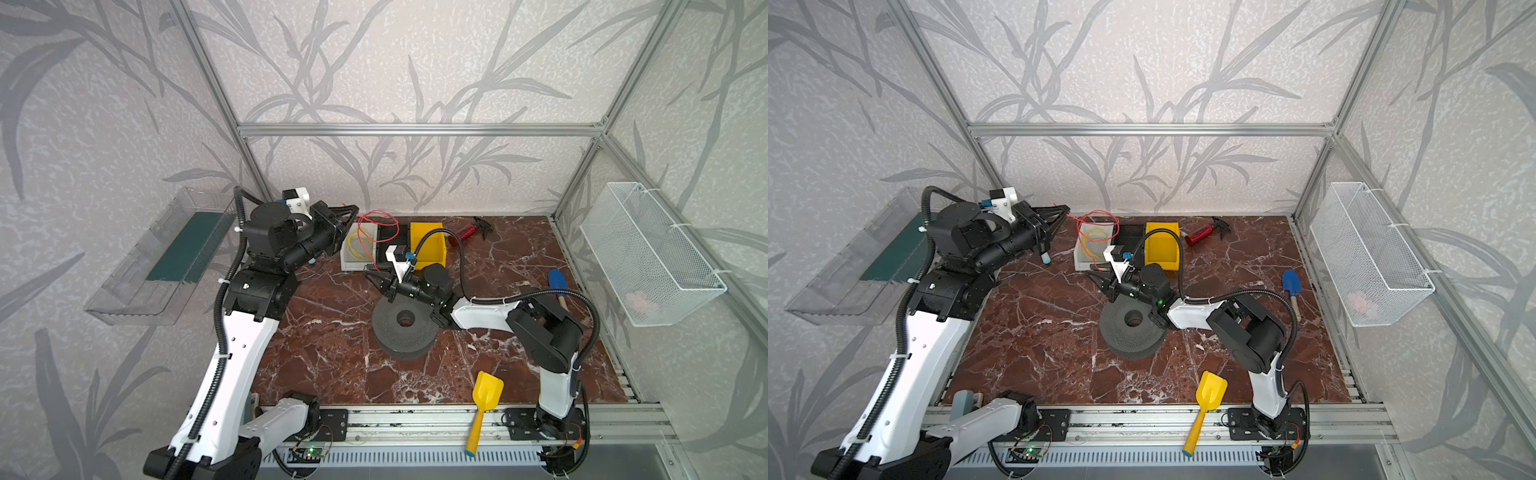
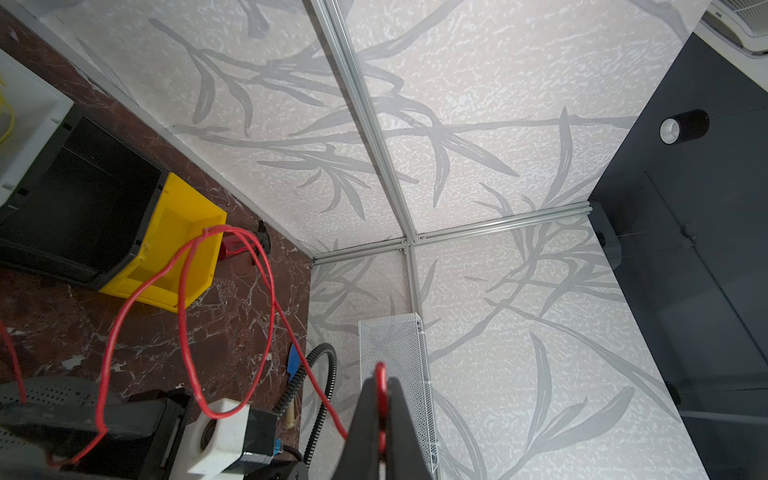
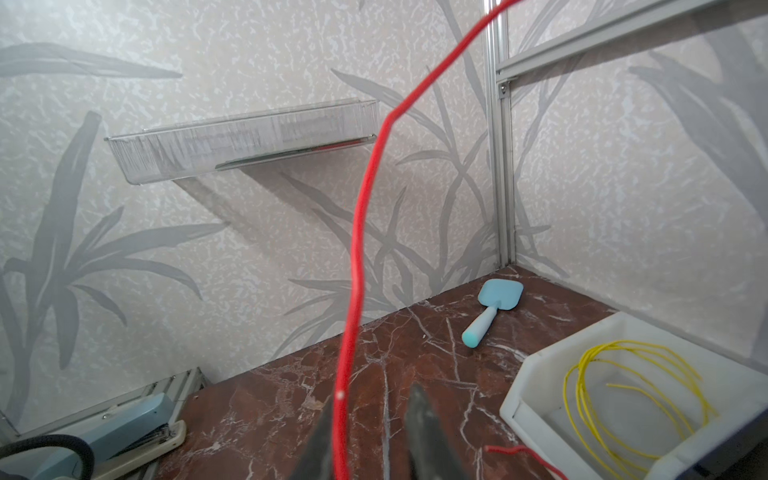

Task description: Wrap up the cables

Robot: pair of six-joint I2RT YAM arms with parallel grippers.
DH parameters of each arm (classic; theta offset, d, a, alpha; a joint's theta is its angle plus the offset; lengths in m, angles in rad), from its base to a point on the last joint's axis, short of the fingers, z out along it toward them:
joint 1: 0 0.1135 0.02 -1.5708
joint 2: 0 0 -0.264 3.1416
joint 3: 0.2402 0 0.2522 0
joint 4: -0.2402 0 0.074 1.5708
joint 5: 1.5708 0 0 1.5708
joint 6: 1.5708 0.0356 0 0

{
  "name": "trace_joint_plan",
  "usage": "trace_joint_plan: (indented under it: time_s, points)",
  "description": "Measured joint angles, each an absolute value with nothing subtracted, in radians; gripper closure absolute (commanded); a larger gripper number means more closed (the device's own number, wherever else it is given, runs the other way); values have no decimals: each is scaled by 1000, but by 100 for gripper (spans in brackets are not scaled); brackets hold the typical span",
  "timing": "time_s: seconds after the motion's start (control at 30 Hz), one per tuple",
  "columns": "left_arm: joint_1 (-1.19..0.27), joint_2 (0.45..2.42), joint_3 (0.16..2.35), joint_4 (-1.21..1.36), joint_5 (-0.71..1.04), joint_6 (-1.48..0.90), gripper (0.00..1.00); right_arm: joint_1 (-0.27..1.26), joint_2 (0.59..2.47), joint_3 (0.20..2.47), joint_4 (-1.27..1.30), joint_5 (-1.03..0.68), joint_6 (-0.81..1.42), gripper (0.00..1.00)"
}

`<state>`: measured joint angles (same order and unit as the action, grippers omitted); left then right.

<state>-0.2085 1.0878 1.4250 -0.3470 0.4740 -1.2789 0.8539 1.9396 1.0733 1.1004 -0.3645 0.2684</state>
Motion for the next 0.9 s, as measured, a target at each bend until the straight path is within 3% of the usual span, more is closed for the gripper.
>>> trace_joint_plan:
  time_s: [0.2, 0.4, 0.7, 0.9]
  points:
    - [-191, 1089, 1443, -371, 472, -1266, 100, 828, 1864, 999, 1037, -344, 218, 100]
    - [-113, 1087, 1517, -381, 479, -1250, 100, 676, 1672, 863, 902, -290, 180, 100]
    - [110, 1087, 1522, -286, 558, -1295, 100, 607, 1342, 813, 496, 7, 29, 100]
    - [194, 1105, 1523, -255, 595, -1301, 100, 436, 1213, 719, 222, 223, 105, 100]
